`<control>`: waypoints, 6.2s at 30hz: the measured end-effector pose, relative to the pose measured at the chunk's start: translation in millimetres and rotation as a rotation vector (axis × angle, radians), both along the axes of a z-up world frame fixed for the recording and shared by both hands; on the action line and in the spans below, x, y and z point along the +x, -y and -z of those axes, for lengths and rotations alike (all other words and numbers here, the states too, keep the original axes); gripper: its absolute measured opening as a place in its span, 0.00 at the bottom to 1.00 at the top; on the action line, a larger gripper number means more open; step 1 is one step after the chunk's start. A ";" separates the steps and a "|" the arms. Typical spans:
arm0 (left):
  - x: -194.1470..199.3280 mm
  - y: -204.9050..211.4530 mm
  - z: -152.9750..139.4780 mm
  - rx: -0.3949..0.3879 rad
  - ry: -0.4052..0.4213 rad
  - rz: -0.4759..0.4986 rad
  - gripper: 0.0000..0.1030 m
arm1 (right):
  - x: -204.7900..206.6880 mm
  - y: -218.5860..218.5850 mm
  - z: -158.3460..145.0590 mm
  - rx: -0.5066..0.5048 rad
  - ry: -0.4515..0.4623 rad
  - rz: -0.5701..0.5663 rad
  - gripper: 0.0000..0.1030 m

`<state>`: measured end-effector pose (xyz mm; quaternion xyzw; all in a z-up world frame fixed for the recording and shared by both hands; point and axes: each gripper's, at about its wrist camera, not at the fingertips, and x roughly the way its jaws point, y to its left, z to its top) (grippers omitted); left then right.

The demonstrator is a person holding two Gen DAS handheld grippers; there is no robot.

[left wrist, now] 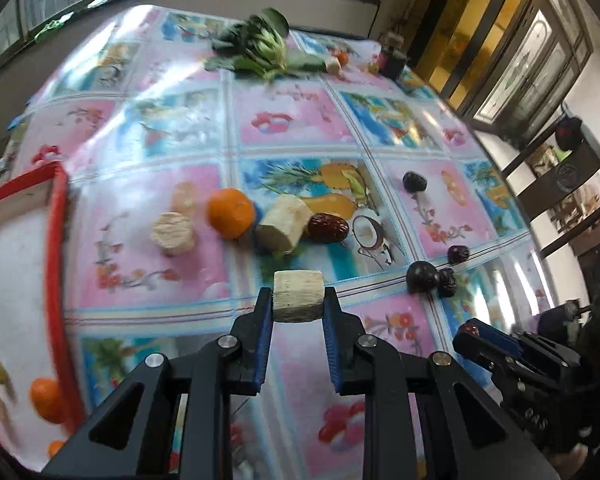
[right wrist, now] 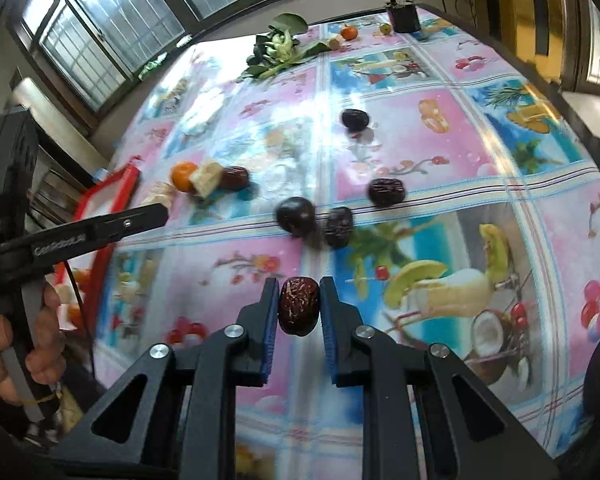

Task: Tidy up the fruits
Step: 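Grasp a white yam cube with the left tool while the right tool grasps a red date, then place the yam cube and red date in the red tray, opening both tools, then close the left tool on a round beige slice while the right tool approaches a dark date, then carry the beige slice with the left tool while the right tool carries a dark plum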

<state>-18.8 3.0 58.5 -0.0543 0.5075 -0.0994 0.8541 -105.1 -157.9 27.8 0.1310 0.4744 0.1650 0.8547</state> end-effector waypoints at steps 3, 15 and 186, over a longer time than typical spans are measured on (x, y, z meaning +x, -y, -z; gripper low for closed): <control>-11.3 -24.8 -18.4 0.018 0.031 -0.028 0.22 | -2.2 -17.2 -15.2 0.011 0.026 -0.026 0.21; -59.4 -186.0 -69.3 0.161 0.101 -0.252 0.22 | 7.8 -182.6 -70.4 0.053 0.154 -0.297 0.21; -100.7 -218.1 -33.6 0.144 0.056 -0.365 0.29 | 11.7 -224.0 -62.3 -0.015 0.157 -0.407 0.27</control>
